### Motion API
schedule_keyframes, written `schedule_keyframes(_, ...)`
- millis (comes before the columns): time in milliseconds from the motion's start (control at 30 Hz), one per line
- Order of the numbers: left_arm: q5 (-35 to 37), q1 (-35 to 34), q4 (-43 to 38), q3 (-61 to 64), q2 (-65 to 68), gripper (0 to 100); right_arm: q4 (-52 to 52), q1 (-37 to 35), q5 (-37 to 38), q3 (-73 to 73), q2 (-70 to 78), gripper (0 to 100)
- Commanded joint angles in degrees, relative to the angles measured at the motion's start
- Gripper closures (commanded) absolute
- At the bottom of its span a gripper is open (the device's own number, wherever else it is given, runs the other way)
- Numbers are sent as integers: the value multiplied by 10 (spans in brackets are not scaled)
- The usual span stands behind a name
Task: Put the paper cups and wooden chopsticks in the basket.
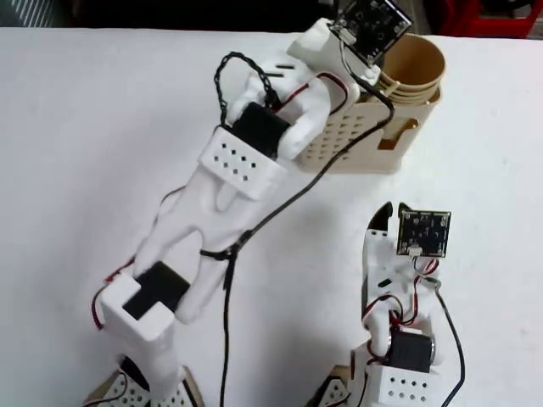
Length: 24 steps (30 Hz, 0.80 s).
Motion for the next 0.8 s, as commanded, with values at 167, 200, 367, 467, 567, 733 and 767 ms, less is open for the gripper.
schedule_keyframes(167, 2, -23, 55, -41, -11, 910, -10, 5, 6, -3, -5, 932)
schedule_keyframes(200, 1, -23, 79, -51, -13, 910, -10, 5, 6, -3, -5, 932)
schedule_keyframes(367, 1, -21, 193, -84, -29, 910, -10, 5, 6, -3, -5, 932)
schedule_keyframes(467, 1, -19, 241, -92, -49, 925, -10, 5, 6, -3, -5, 932)
schedule_keyframes(567, 0, -13, 269, -87, -81, 980, -10, 5, 6, -3, -5, 932)
schedule_keyframes(733, -1, 20, 374, -87, -149, 978, -10, 5, 6, -3, -5, 932)
schedule_keyframes(767, -1, 29, 391, -87, -164, 978, -10, 5, 6, -3, -5, 932)
